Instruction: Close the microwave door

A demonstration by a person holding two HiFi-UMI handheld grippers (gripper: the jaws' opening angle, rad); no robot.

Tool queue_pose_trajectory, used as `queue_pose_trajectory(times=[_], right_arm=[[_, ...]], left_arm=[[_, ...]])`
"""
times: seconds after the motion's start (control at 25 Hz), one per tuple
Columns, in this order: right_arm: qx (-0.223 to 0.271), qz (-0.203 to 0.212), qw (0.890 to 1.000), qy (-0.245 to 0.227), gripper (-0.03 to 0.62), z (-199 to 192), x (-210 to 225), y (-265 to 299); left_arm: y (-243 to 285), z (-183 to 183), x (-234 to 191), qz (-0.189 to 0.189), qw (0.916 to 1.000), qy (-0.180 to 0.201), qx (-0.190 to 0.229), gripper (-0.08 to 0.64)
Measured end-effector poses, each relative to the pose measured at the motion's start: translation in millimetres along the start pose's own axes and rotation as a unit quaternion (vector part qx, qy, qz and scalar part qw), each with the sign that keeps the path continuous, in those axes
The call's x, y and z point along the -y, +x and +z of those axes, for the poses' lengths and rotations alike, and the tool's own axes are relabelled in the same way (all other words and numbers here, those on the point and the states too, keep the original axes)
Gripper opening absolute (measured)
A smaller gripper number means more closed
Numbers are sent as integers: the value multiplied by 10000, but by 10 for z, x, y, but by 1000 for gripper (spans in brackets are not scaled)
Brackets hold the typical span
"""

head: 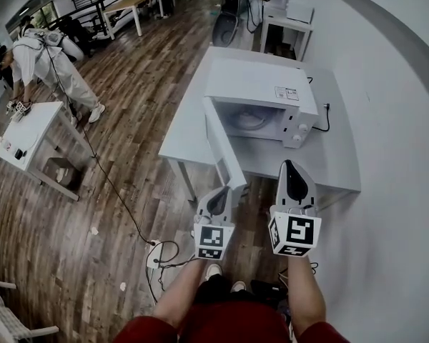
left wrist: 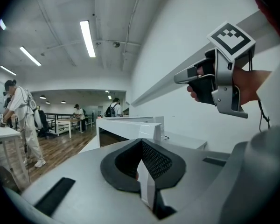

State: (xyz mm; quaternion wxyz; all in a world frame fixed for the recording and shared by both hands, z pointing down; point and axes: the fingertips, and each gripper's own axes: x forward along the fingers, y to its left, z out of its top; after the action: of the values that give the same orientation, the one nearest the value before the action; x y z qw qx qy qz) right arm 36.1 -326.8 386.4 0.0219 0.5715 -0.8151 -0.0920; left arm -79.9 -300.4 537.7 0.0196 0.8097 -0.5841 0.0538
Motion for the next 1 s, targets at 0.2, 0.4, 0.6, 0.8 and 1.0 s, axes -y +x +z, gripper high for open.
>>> queue_pose_trajectory(times=[0.2,0.4,0.6,0.8,1.0], right_arm=[[3,-241,9997,-88,26,31,86,24],[-18,-545,9984,-169,26,8,198,3],[10,-838,9961,-259,26,35,271,-103],[3,-1079,9939,-234,26,19,389,-174],[19,-1203,9925,-223,26,-6,489,-169]], left_arm=[[151,53,122,-348,9993,38,88,26],[333,60,272,-698,9975,39,141,26],[472,88,406,-1018,9945,118,201,26],[607,120,534,-1186,9926,118,221,26],[739,188,624,-1333,9907,25,259,26]])
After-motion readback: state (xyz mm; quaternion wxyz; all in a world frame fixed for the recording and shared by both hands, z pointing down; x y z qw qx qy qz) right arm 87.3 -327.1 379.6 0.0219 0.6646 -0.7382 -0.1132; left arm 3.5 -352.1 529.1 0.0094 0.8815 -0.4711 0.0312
